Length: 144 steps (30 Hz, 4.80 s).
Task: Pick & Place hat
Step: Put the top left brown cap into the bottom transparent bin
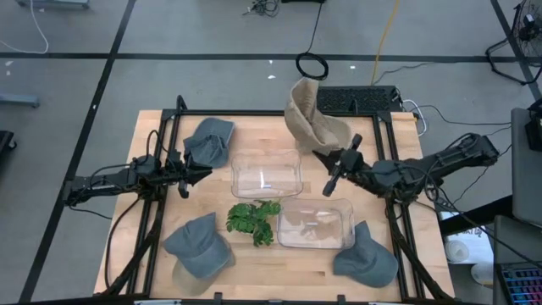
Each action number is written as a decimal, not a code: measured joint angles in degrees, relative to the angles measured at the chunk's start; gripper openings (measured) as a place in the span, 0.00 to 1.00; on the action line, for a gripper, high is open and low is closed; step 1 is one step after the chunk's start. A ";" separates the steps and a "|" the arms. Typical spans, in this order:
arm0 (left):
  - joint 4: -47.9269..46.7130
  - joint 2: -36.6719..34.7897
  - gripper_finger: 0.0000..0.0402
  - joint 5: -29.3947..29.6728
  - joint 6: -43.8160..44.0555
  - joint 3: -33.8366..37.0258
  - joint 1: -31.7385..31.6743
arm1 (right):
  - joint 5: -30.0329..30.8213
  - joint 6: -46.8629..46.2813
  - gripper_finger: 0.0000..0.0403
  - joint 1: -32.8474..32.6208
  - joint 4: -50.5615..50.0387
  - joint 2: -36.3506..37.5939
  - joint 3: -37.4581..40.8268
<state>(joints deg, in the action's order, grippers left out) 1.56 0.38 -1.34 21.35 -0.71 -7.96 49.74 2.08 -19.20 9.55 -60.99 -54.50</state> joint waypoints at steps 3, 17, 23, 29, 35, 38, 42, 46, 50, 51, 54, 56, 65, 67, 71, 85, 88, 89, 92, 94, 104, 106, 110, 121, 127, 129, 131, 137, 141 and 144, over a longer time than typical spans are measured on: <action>0.00 0.00 0.19 0.00 -0.02 0.02 -0.01 | 0.00 -0.34 0.00 -1.08 3.69 -2.25 0.00; 1.32 0.00 0.19 0.00 10.62 0.02 0.02 | 7.30 -0.38 0.00 -6.17 23.62 -13.64 0.00; 1.60 -0.02 0.19 0.90 28.54 0.02 0.02 | 8.67 -0.38 0.00 -7.68 27.81 -16.75 0.00; 2.14 0.00 0.19 2.33 33.89 0.02 0.04 | 9.00 -0.49 0.00 -7.93 29.23 -17.44 0.00; 2.82 -0.02 0.19 2.03 36.99 0.02 -0.01 | 8.98 -0.45 0.00 -7.93 29.32 -17.42 0.00; 3.15 -0.02 0.19 1.13 37.26 0.02 -0.01 | 8.88 -0.41 0.00 -7.93 29.32 -17.42 0.00; 5.83 0.00 0.19 0.43 40.17 0.02 0.04 | 8.76 -0.34 0.00 -7.93 29.32 -17.42 0.00; 11.53 -0.02 0.21 -1.39 39.90 0.02 -0.01 | 7.19 -0.34 0.00 -7.91 29.46 -17.42 0.00; 16.66 0.00 0.31 -1.58 40.87 0.02 -0.01 | 1.09 0.54 0.00 -7.89 32.95 -17.29 0.00; 18.15 0.00 0.34 -1.41 40.95 0.02 -0.01 | -0.12 0.57 0.00 -7.89 33.91 -17.27 0.00; 21.32 -0.02 0.45 -0.12 43.16 0.02 -0.01 | -2.04 1.92 0.00 -7.91 36.97 -17.29 0.00; 22.26 -0.01 0.52 0.29 44.49 -0.33 -0.01 | -2.34 3.18 0.00 -7.93 37.97 -17.28 -0.61; 22.34 7.01 0.62 1.93 43.39 -9.54 -0.01 | -8.07 12.52 0.00 -7.91 37.30 -17.27 -7.45; 22.40 10.70 0.60 2.10 41.44 -12.94 -0.01 | -8.05 14.66 0.00 -7.91 37.19 -17.29 -9.01; 22.32 19.39 0.57 1.64 38.64 -20.45 -0.01 | -8.36 17.56 0.00 -7.89 37.18 -17.29 -11.81; 22.58 44.95 0.59 -7.31 32.75 -45.50 0.02 | -12.62 27.77 0.00 -7.88 36.77 -17.31 -17.56; 22.65 48.52 0.61 -7.87 32.32 -48.56 0.00 | -14.12 30.01 0.00 -7.44 36.80 -17.29 -18.43; 22.65 49.74 0.62 -7.91 32.34 -49.43 0.02 | -14.93 30.37 0.00 -7.21 36.72 -17.29 -18.63; 22.63 52.96 0.63 -8.23 32.71 -51.86 0.01 | -17.72 31.55 0.00 -6.53 36.33 -17.33 -19.48; 22.64 55.08 0.64 -8.76 32.45 -53.82 0.29 | -18.81 32.08 0.00 -6.02 36.07 -17.33 -20.13; 22.62 65.26 0.64 -10.96 26.66 -64.33 3.33 | -22.95 30.79 0.00 -2.71 31.79 -17.29 -20.59; 22.58 66.87 0.64 -11.52 25.96 -66.26 3.65 | -23.54 30.25 0.00 -2.23 31.50 -17.31 -20.59; 22.57 70.24 0.64 -12.33 25.41 -69.13 4.20 | -24.92 29.77 0.00 -1.32 31.06 -17.31 -20.59; 22.97 77.47 0.64 -13.09 25.49 -74.68 5.51 | -26.03 27.28 0.00 -0.64 27.19 -17.27 -20.65; 22.54 80.02 0.64 -17.69 26.34 -77.25 5.90 | -25.82 27.31 0.00 -0.57 26.74 -17.36 -20.65; 22.84 80.16 0.62 -18.12 26.81 -77.64 5.85 | -25.84 27.31 0.00 -0.57 27.07 -17.33 -20.65; 22.89 80.15 0.57 -18.14 27.03 -77.64 5.87 | -25.85 27.31 0.00 -0.59 27.03 -17.31 -20.65; 22.85 80.17 0.30 -19.58 26.35 -77.64 5.87 | -25.75 27.24 0.00 -0.59 27.07 -17.31 -20.65; 23.54 80.13 0.11 -20.24 25.67 -77.64 5.90 | -25.66 26.38 0.00 -0.59 27.32 -17.29 -20.65; 24.52 80.13 0.03 -20.55 24.03 -77.66 5.90 | -25.58 26.22 0.00 -0.59 27.16 -17.29 -20.65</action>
<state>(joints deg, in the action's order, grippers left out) 26.08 80.51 -21.89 45.38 -78.37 -2.07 24.16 28.29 -19.79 36.70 -78.28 -75.16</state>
